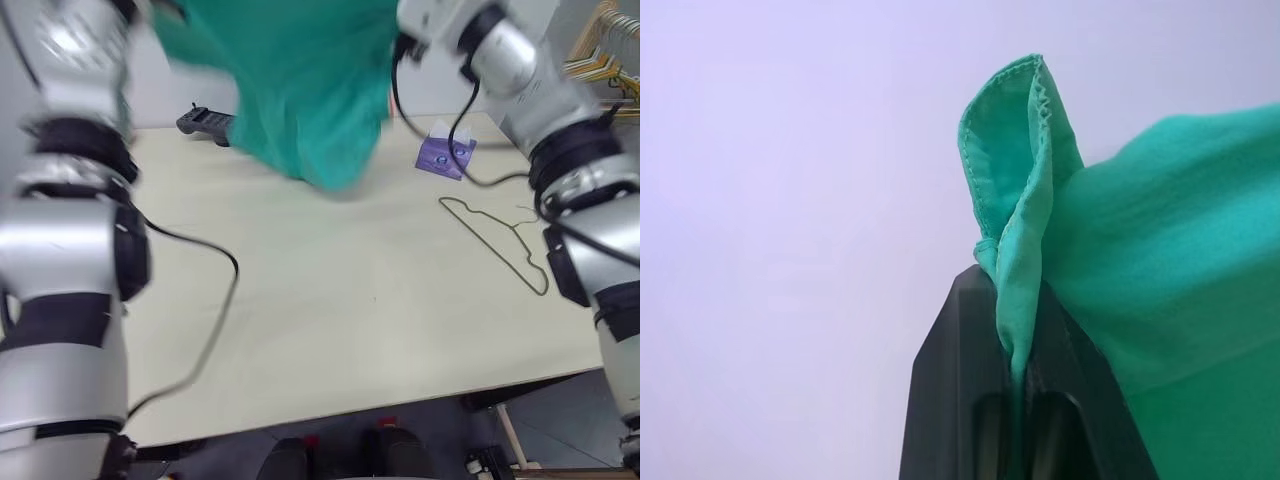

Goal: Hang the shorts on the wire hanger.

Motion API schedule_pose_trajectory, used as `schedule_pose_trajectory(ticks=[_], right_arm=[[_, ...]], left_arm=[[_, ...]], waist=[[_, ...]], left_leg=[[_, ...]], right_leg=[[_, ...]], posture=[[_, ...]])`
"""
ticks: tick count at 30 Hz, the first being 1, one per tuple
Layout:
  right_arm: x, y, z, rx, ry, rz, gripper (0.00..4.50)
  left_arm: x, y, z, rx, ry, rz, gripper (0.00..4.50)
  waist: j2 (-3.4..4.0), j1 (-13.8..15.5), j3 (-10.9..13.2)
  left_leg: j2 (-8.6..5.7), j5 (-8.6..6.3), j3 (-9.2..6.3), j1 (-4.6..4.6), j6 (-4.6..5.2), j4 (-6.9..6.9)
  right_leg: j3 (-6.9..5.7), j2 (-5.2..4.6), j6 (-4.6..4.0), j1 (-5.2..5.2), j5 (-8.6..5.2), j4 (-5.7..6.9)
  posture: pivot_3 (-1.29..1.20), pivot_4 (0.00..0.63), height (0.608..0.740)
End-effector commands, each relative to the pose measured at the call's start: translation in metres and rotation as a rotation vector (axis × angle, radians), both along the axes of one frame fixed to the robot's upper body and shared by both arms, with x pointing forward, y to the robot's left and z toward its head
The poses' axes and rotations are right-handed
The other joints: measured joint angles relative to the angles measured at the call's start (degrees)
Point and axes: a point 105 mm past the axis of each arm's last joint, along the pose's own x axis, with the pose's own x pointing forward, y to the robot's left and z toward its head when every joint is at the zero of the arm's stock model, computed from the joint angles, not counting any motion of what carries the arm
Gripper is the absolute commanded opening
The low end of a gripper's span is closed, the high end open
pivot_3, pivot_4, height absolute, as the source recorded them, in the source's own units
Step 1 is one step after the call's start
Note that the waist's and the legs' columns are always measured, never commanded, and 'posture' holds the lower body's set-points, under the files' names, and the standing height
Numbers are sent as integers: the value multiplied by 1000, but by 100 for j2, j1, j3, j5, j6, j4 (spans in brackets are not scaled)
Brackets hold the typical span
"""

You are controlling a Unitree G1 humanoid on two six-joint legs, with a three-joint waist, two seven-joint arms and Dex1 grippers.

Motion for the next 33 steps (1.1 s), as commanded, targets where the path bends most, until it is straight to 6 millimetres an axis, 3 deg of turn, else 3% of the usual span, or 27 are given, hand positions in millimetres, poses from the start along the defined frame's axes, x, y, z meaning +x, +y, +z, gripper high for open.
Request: schedule_pose_trajectory(ticks=[1,2,5,6,8,9,11,15,17,21,27,29,33], right_arm=[[18,-21,-72,-43,186,18,19],[17,-18,-88,-61,230,62,19],[11,-13,-119,-99,326,155,19],[8,-11,-130,-117,370,186,19],[5,-10,-142,-138,416,220,19],[1,-11,-163,-167,476,240,19],[-6,-14,-191,-187,561,261,19],[-24,-26,-233,-205,716,273,19],[-36,-29,-248,-228,778,284,19],[-86,-32,-297,-310,998,355,19],[-127,-25,-315,-341,1128,401,19],[-136,-29,-320,-345,1165,396,19],[-160,-47,-335,-376,1259,366,19]], left_arm=[[10,19,-35,-19,133,-86,0],[17,14,-57,18,228,-161,0],[25,9,-126,135,490,-330,0],[24,9,-150,165,574,-380,0],[19,12,-178,185,661,-435,0],[14,22,-203,189,723,-433,0],[-12,46,-270,194,896,-437,0],[-76,49,-344,187,1147,-528,0],[-99,45,-360,193,1216,-552,0],[-140,29,-382,249,1365,-635,0],[-160,4,-388,286,1445,-725,0],[-172,-5,-392,307,1483,-778,0],[-207,-24,-404,341,1594,-908,0]], waist=[[40,23,-25],[48,21,-21],[94,27,71],[93,17,87],[87,13,130],[78,13,148],[79,-47,144],[77,-109,144],[78,-40,147],[79,193,147],[108,308,175],[105,294,180],[104,265,188]], left_leg=[[-6,-6,0,90,11,-66],[-7,-27,-2,157,49,-113],[-28,-75,7,276,159,-34],[-33,-72,4,279,177,-14],[-32,-57,-6,269,189,20],[-25,-58,-11,257,189,61],[-8,-56,-6,259,187,65],[13,-58,5,295,184,58],[17,-59,-3,291,185,58],[16,-59,-15,295,186,60],[15,-57,-18,414,190,61],[20,-58,-19,453,190,58],[24,-61,-21,445,188,44]], right_leg=[[-5,-4,8,105,-7,-61],[-9,-4,57,201,-33,-129],[-8,23,116,342,-68,-88],[4,22,120,343,-63,-60],[18,21,120,330,-43,-17],[14,21,120,326,-43,12],[22,12,109,322,-24,11],[28,14,101,331,-29,37],[23,15,97,328,-28,36],[8,15,93,341,-25,23],[0,22,79,475,-78,-3],[-2,27,77,514,-83,-8],[-3,32,80,509,-92,-23]], posture=[[136,12,740],[149,33,740],[164,48,740],[164,48,740],[166,57,740],[166,57,740],[169,59,740],[174,63,740],[175,61,740],[181,57,740],[161,62,740],[161,62,740],[133,68,740]])
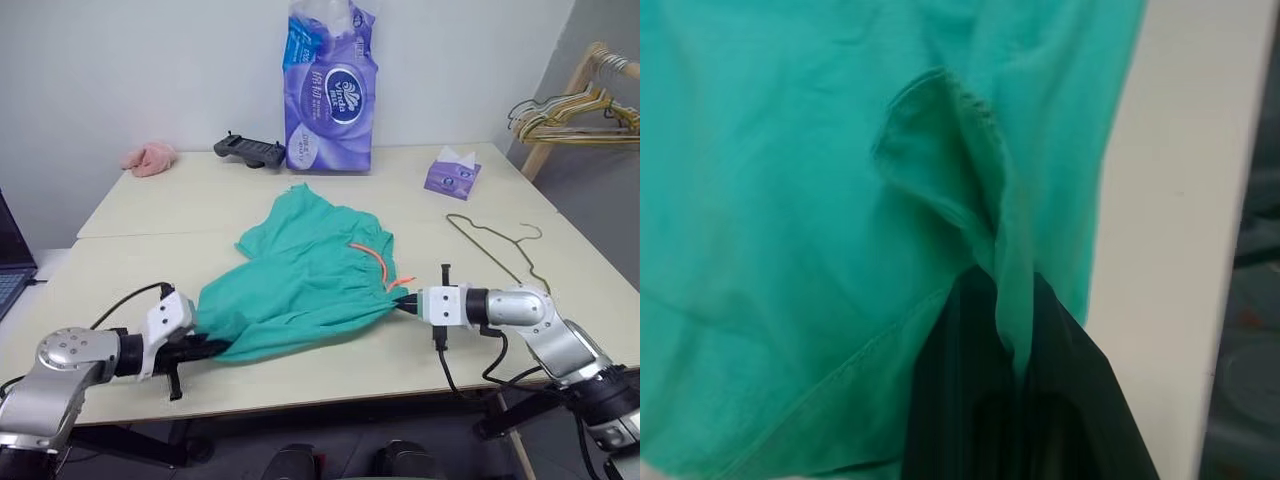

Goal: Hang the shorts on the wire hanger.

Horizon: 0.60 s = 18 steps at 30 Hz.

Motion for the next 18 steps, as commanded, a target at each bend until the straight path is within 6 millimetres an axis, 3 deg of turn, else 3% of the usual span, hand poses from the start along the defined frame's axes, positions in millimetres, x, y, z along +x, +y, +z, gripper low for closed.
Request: schedule_pose_trajectory(ticks=[1,5,9,13,18], right_arm=[[-16,-7,6,-11,26,8,19],[-28,-9,2,-7,71,-10,19],[-42,-11,-3,28,195,-60,19],[-51,-10,-4,27,254,-51,19],[-64,-2,-3,41,340,-24,19]], left_arm=[[-19,-16,1,-15,54,-90,0],[-35,-21,-2,-33,128,-118,0],[-67,-11,-12,13,247,-189,0],[-61,-5,-13,26,231,-179,0],[-40,-1,-9,51,167,-175,0]], waist=[[2,-6,7],[-18,-69,56],[-33,-150,96],[-22,-148,143],[-25,-127,160]], left_leg=[[-2,-3,3,0,-1,-1],[3,-7,-1,-5,-1,-1],[8,-7,2,-3,-2,-1],[9,-8,-1,-2,-4,1],[9,-8,-12,-1,-4,2]], right_leg=[[3,-1,6,0,-2,-1],[-1,3,7,-2,-4,0],[2,6,-7,6,-12,2],[-5,6,-10,5,-15,1],[-17,6,-9,2,-15,0]], posture=[[127,70,740],[118,73,740],[120,76,740],[123,76,740],[131,79,740]])
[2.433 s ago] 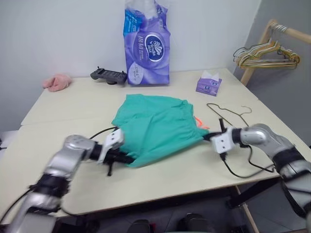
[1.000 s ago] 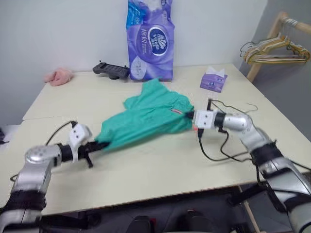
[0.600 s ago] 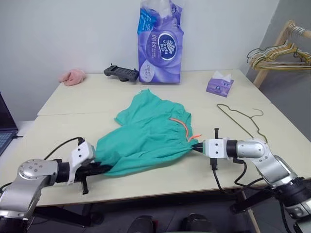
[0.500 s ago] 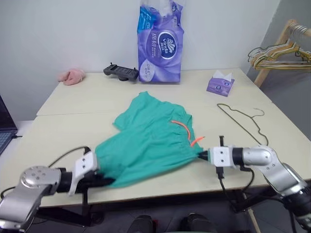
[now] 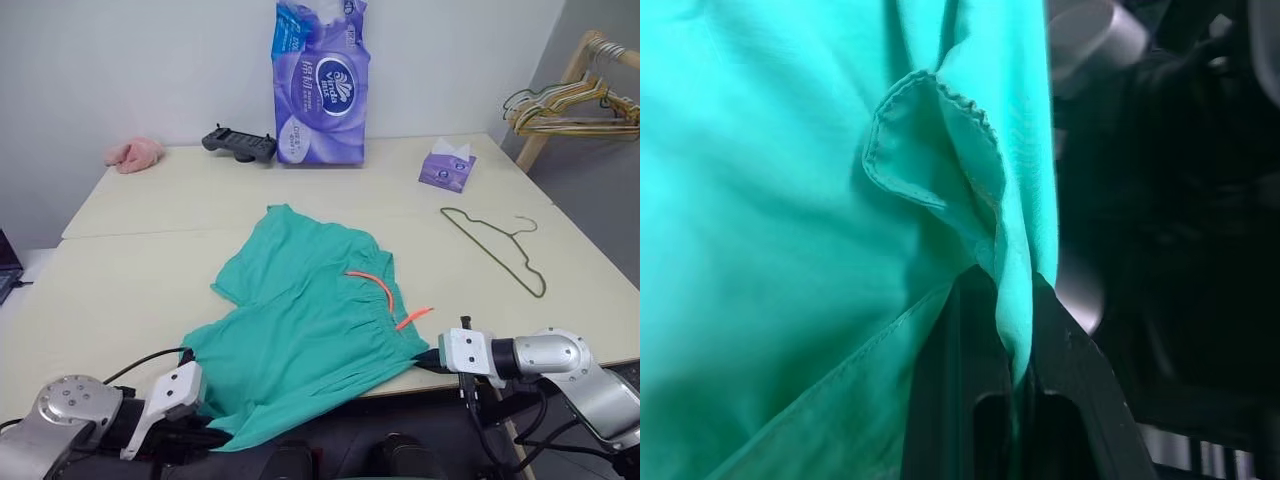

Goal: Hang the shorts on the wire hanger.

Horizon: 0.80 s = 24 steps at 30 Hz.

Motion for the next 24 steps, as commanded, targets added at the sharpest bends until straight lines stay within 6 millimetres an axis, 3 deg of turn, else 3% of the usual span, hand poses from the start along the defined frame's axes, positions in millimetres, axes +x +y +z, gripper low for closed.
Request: schedule_pose_trajectory(ticks=[1,5,11,20,21,22,23,24], right_arm=[[-6,4,10,14,12,24,19],[-7,3,7,0,34,15,19],[-17,0,8,-15,62,44,19],[-3,4,14,-13,73,57,19],[8,2,19,-27,69,72,19],[45,0,35,-26,-28,25,19],[71,0,48,-21,-96,-7,19],[111,0,74,11,-212,-84,19]], left_arm=[[18,6,8,33,-67,-12,0],[37,11,12,46,-108,0,0],[42,9,12,46,-108,-47,0],[54,13,17,64,-105,-88,0],[75,19,25,87,-177,-71,0],[134,32,49,127,-408,76,0],[173,38,73,141,-559,179,0],[222,51,118,160,-795,379,0]], waist=[[-1,8,6],[-8,28,33],[-6,21,49],[-17,24,85],[-17,25,89],[-17,30,91],[-17,62,104],[-41,100,143]], left_leg=[[0,0,-2,-2,0,-1],[0,-1,-6,-9,-1,-4],[5,-14,-2,-20,-4,-10],[6,-23,-1,-25,-1,-10],[6,-23,0,-24,-1,-10],[7,-22,-2,-21,-1,-7],[6,-21,-3,-18,-1,-1],[5,-9,-8,-11,10,18]], right_leg=[[-2,0,0,-1,0,-1],[-8,0,0,-5,0,-10],[-8,0,22,-4,13,-48],[-10,0,26,-3,14,-63],[-10,0,26,-3,14,-62],[-13,1,24,0,13,-60],[-14,6,24,4,14,-54],[-26,14,17,19,23,-48]], posture=[[131,78,740],[128,83,740],[111,86,740],[112,84,740],[117,72,740],[123,63,740],[126,59,740],[128,56,740]])
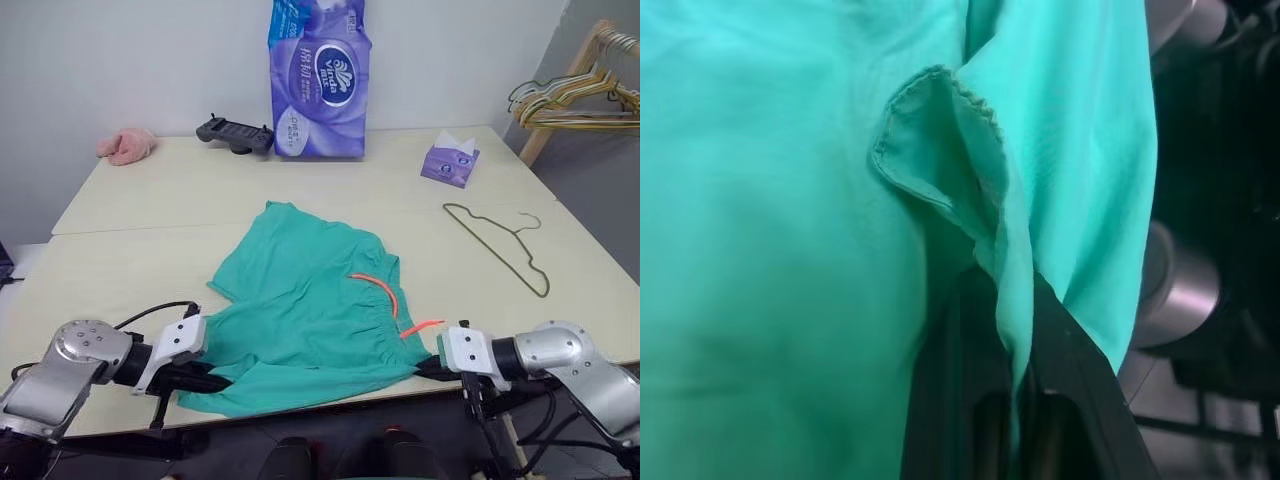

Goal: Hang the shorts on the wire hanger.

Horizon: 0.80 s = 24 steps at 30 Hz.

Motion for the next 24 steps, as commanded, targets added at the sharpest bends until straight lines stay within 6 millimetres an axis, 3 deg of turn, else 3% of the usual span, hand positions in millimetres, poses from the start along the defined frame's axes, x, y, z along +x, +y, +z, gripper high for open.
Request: schedule_pose_trajectory(ticks=[1,2,3,4,6,8,10,12,15,17,21,24], right_arm=[[105,-1,76,68,-331,-164,19],[143,-1,114,122,-504,-268,19],[178,-4,162,183,-718,-414,19],[195,-7,194,226,-855,-504,19],[207,-14,250,251,-1125,-609,19],[203,-21,296,308,-1311,-669,19],[201,-18,298,321,-1328,-634,19],[203,-12,281,315,-1273,-571,19],[195,7,236,366,-1136,-411,19],[193,9,218,363,-1085,-384,19],[171,16,135,295,-852,-262,19],[149,17,97,261,-715,-204,19]], left_arm=[[133,42,124,45,-689,468,0],[152,53,174,25,-876,614,0],[159,62,225,-25,-1038,755,0],[159,68,254,-61,-1125,837,0],[151,78,299,-132,-1271,971,0],[136,83,340,-214,-1398,1047,0],[132,79,350,-235,-1416,1013,0],[138,73,338,-226,-1349,948,0],[152,60,280,-181,-1082,751,0],[152,57,256,-154,-975,674,0],[131,64,167,-46,-609,471,0],[106,68,124,2,-403,329,0]], waist=[[-81,75,79],[-109,82,78],[-146,66,66],[-146,29,62],[-127,-10,21],[-101,-41,-51],[-101,-81,-69],[-108,-153,-76],[-107,-213,-75],[-103,-254,-66],[-101,-334,-53],[-100,-348,-52]], left_leg=[[3,36,-10,-18,-4,11],[1,105,-19,-36,-13,-5],[19,132,-33,-84,-57,-4],[29,141,-26,-111,-80,-1],[3,167,-9,-216,-126,-24],[-7,163,6,-294,-140,-60],[-25,162,42,-334,-142,-107],[-27,161,37,-359,-143,-110],[-46,149,46,-388,-122,-110],[-52,151,56,-385,-114,-86],[-29,159,59,-386,-95,-28],[-13,146,51,-347,-66,-16]], right_leg=[[-51,12,5,1,27,-9],[-78,25,47,-3,85,-34],[-78,17,26,-43,172,-54],[-72,9,3,-94,196,-24],[-62,-32,-40,-226,221,-8],[-49,-58,-41,-315,195,-5],[-66,-88,-47,-393,188,-16],[-79,-92,-47,-408,188,-26],[-81,-102,-29,-399,178,-59],[-84,-103,-17,-385,181,-53],[-90,-87,-8,-384,189,-12],[-75,-72,-15,-369,193,36]], posture=[[127,54,740],[125,52,740],[123,48,740],[123,48,740],[120,39,740],[118,41,740],[113,41,740],[113,41,740],[108,51,740],[110,60,740],[120,82,740],[128,85,740]])
